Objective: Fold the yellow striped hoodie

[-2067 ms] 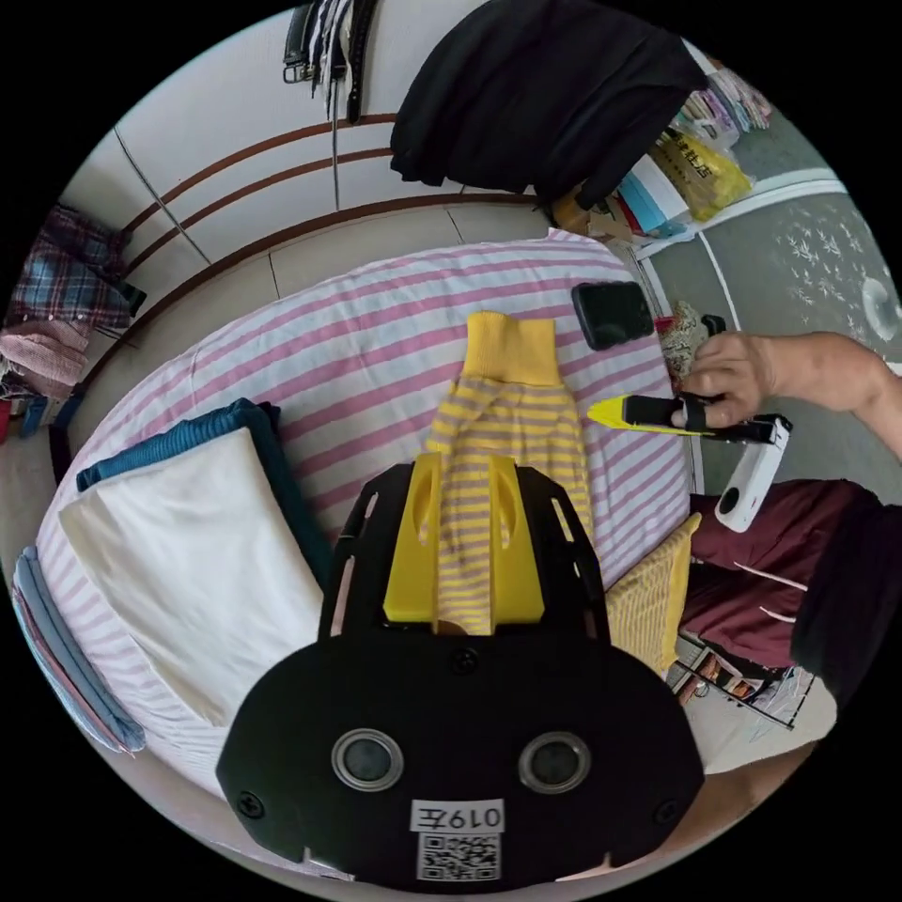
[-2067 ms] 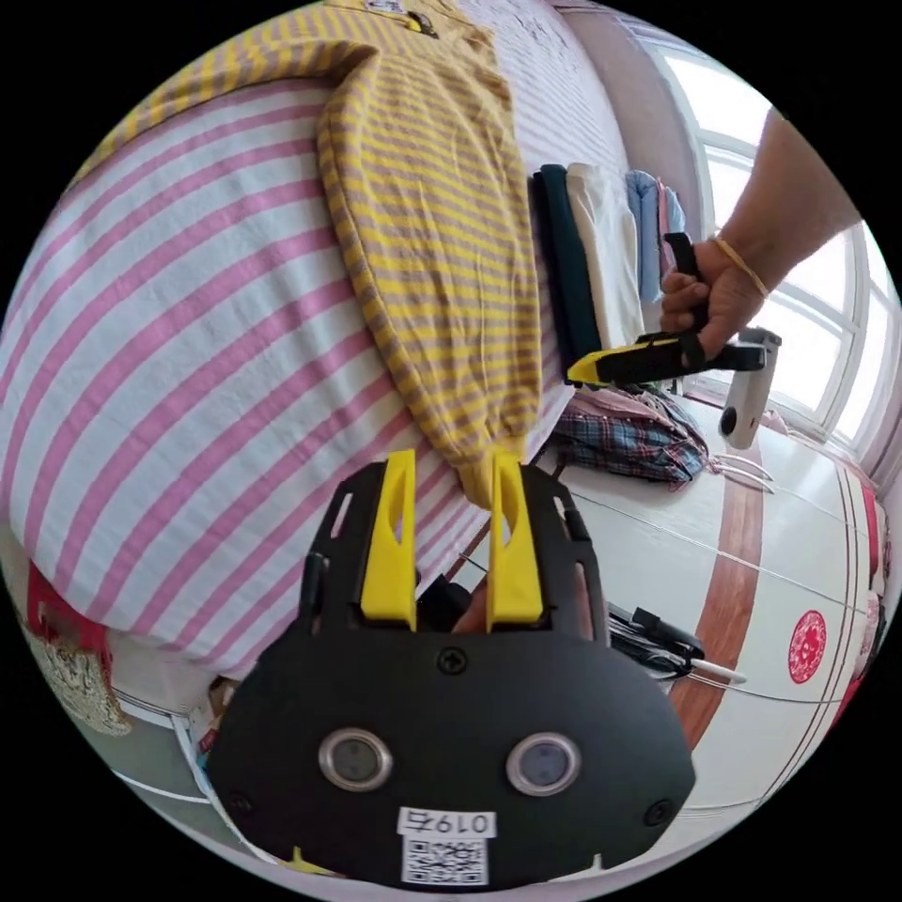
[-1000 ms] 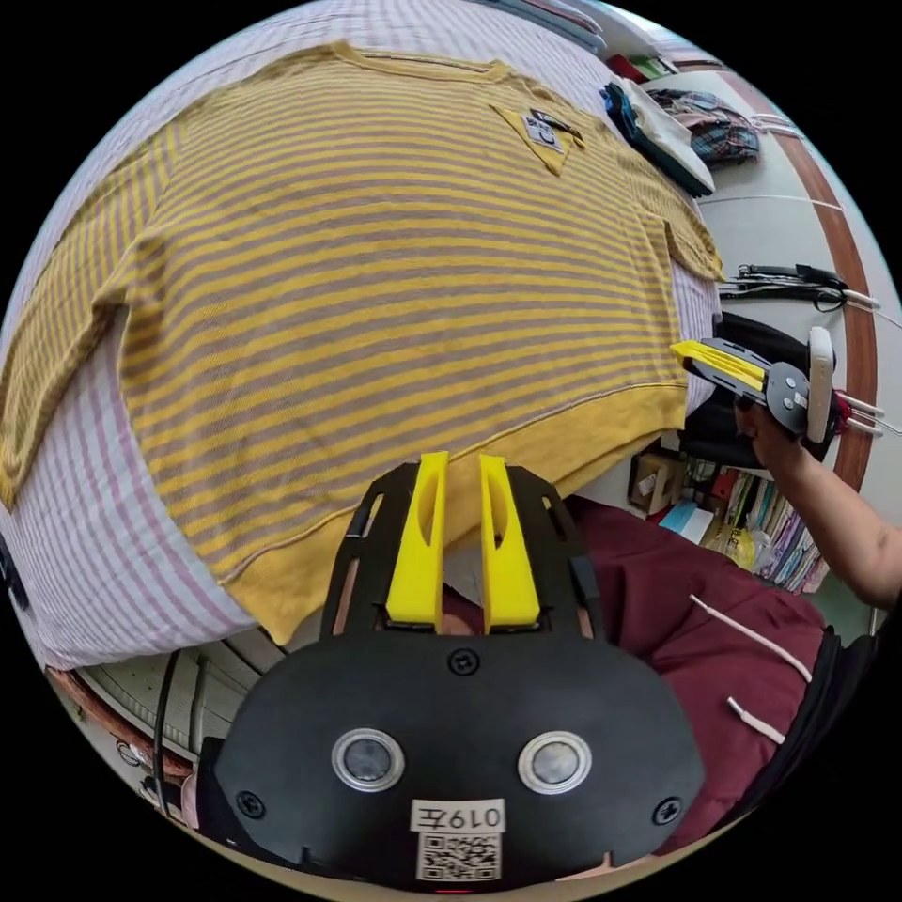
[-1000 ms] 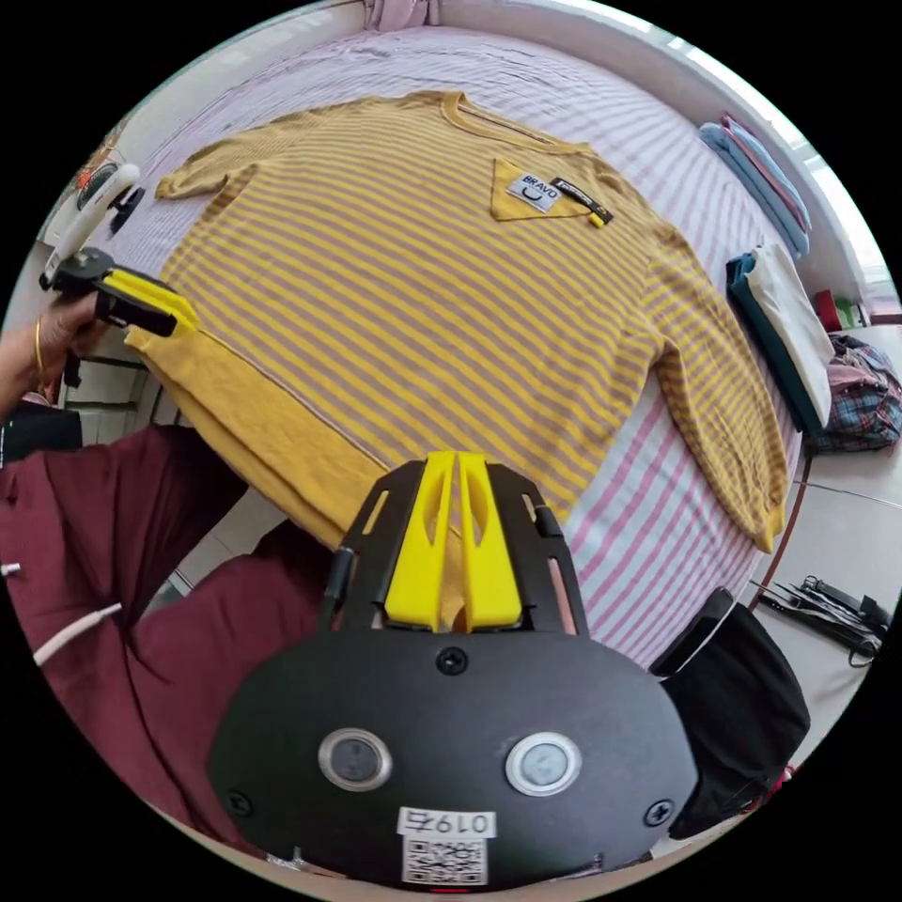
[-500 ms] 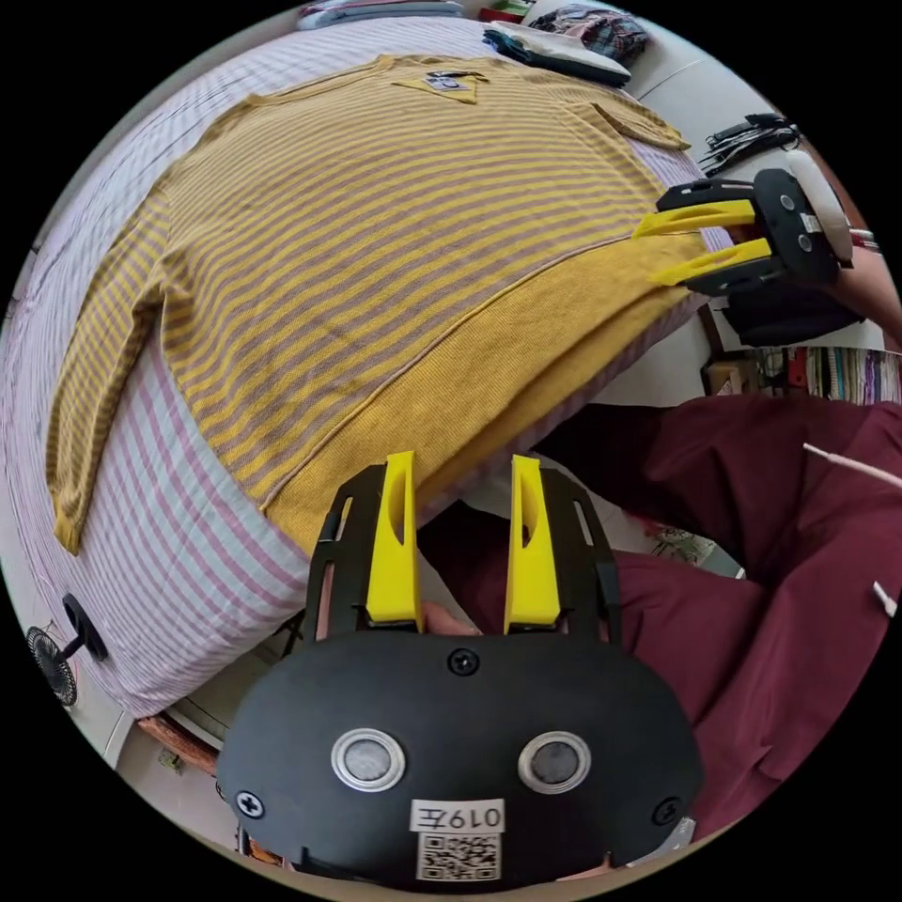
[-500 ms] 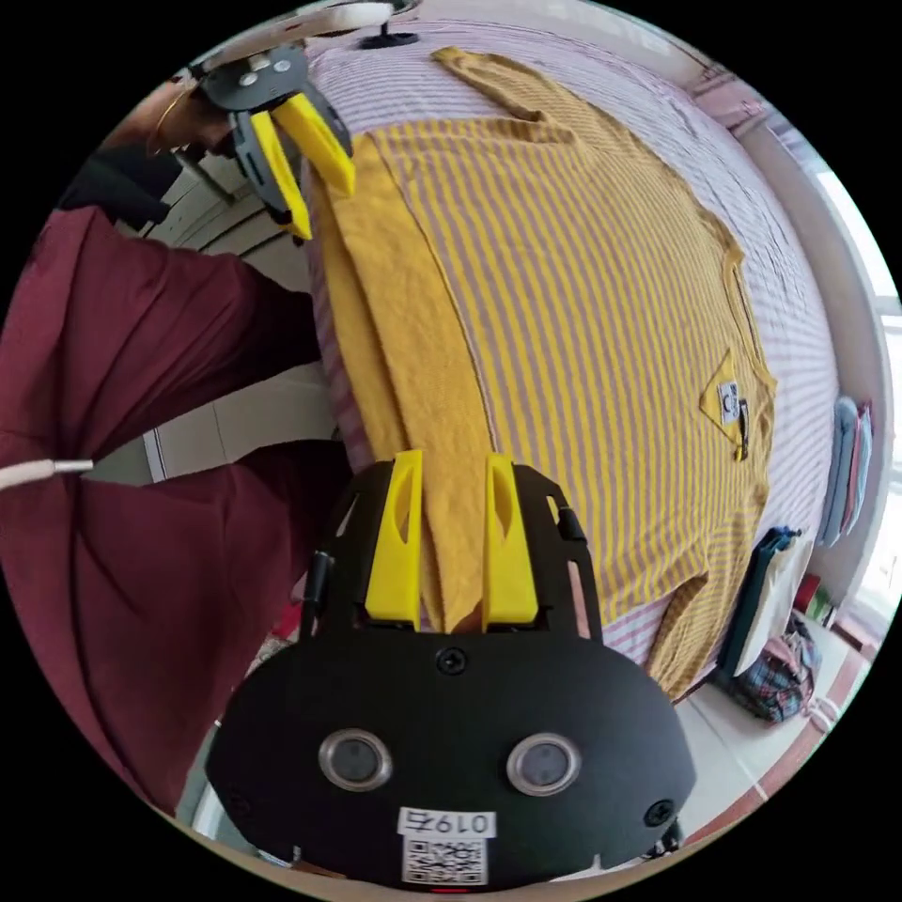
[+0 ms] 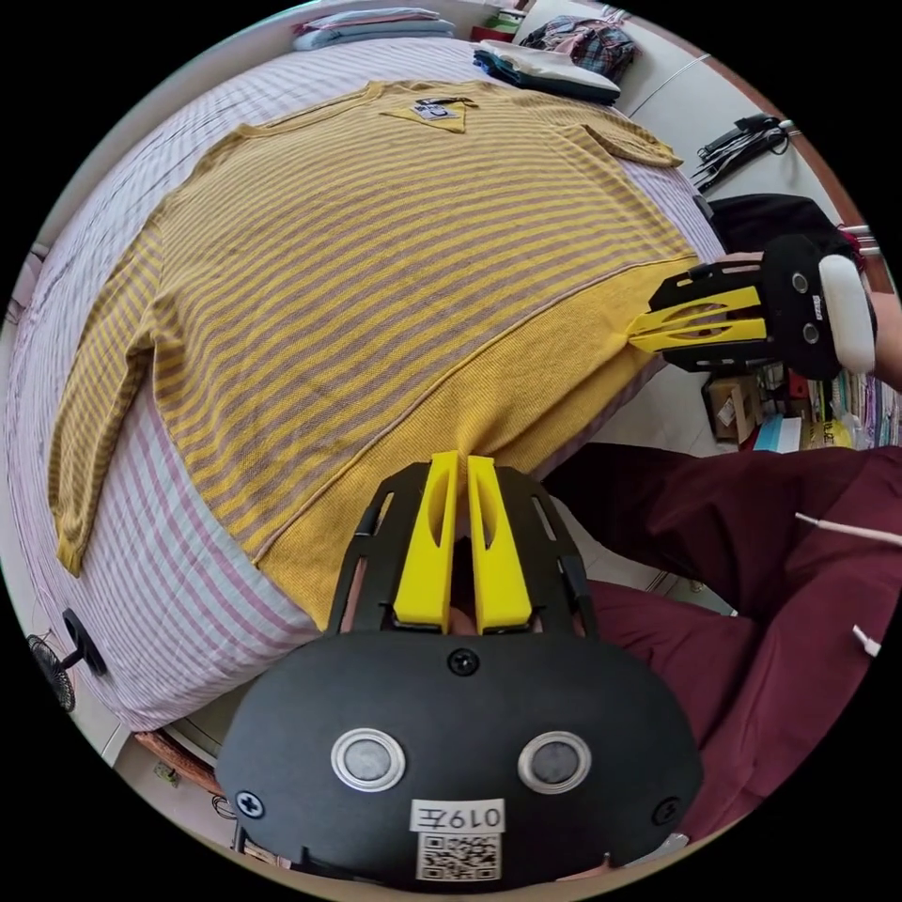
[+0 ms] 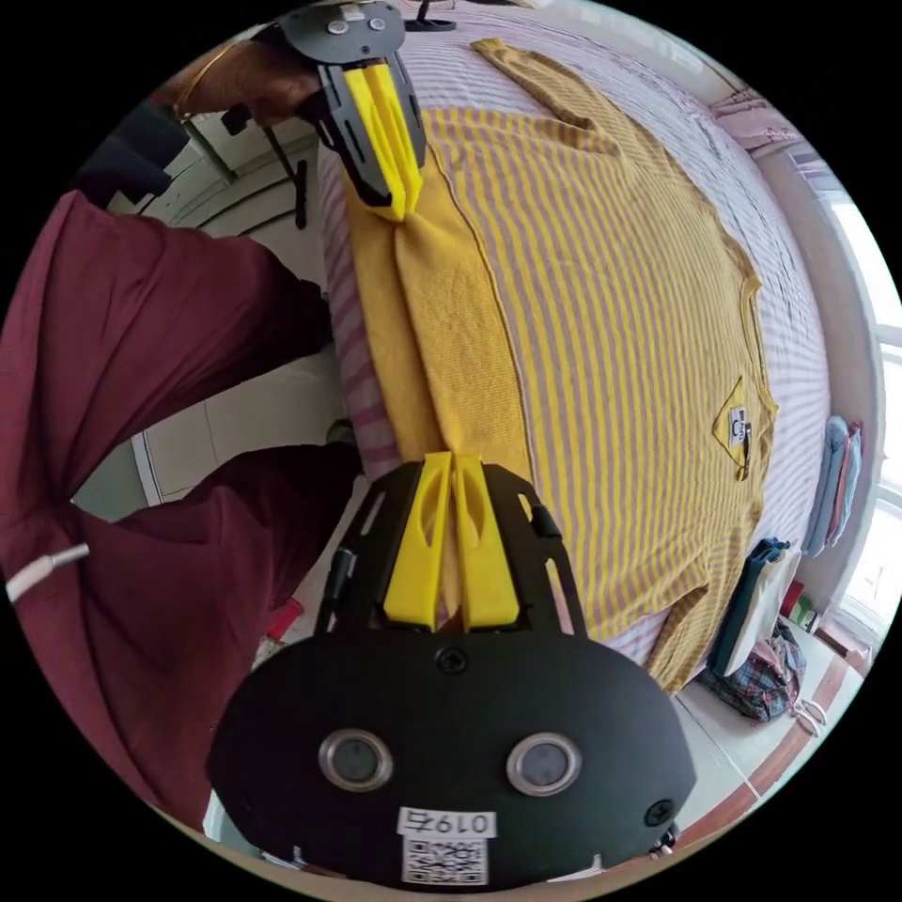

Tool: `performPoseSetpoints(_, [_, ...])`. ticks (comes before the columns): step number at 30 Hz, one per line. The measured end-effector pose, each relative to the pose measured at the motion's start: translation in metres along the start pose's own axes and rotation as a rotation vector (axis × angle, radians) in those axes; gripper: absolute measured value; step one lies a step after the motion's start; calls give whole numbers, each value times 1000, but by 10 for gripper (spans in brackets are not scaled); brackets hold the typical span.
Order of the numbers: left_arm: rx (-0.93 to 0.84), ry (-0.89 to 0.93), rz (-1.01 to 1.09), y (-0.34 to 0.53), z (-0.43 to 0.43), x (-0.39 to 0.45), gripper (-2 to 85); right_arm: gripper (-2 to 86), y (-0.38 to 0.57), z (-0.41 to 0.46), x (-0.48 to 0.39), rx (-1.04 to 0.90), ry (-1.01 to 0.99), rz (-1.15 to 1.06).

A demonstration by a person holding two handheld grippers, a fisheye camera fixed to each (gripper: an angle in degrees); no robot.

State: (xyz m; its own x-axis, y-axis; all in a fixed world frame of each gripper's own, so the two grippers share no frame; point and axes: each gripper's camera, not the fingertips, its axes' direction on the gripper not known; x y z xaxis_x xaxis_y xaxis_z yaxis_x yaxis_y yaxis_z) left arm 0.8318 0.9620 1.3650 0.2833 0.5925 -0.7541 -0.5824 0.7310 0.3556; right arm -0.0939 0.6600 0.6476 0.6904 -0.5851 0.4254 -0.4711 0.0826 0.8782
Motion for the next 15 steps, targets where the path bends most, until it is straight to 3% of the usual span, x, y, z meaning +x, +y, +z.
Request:
performPoseSetpoints(8, [-59,-6,55,9,-11,3,12,2,-13,41,-26,-19,-38,-11])
performPoseSetpoints(11, [-101,25,77,2,-18,1,11,23,-27,51,-43,-39,15,-81])
performPoseSetpoints(15, [-51,68,44,16,-53,-12,11,56,-12,43,-40,29,76,-14])
